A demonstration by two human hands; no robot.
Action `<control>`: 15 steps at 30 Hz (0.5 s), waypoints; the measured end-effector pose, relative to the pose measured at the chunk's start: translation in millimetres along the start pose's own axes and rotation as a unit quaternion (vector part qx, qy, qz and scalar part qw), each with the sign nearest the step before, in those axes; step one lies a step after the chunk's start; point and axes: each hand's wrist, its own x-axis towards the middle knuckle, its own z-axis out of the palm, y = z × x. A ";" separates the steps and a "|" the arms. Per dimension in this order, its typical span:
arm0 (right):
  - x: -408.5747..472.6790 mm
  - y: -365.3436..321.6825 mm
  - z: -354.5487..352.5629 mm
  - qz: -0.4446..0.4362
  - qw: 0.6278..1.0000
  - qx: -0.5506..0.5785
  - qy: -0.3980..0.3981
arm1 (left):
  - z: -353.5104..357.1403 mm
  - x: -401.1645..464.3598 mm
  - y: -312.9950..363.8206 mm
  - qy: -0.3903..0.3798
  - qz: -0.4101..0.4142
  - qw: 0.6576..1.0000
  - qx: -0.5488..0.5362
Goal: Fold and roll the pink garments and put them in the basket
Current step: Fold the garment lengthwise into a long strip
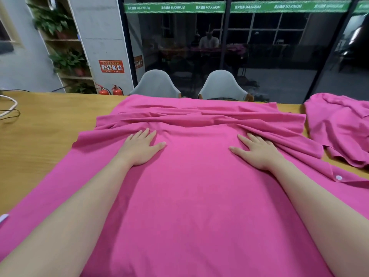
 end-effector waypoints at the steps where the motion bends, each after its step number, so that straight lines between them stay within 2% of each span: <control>1: 6.2 0.8 -0.1 -0.001 1.000 0.000 0.001 | 0.0 5.1 0.1 0.001 0.000 1.000 -0.001; 7: 19.2 2.8 1.1 -0.002 0.999 0.002 0.041 | -4.0 13.2 4.9 0.035 0.009 0.999 -0.026; 9: 13.1 -0.2 -1.8 0.016 0.998 -0.034 0.058 | -6.4 8.8 6.0 0.047 0.014 0.998 -0.041; 11: 3.6 -5.6 -6.4 0.019 0.996 -0.072 0.053 | -10.3 -0.1 4.6 0.042 0.016 0.997 -0.055; 15: -30.4 -14.3 -8.1 0.023 0.999 -0.032 0.025 | -11.6 -33.6 5.6 0.004 0.023 0.998 -0.051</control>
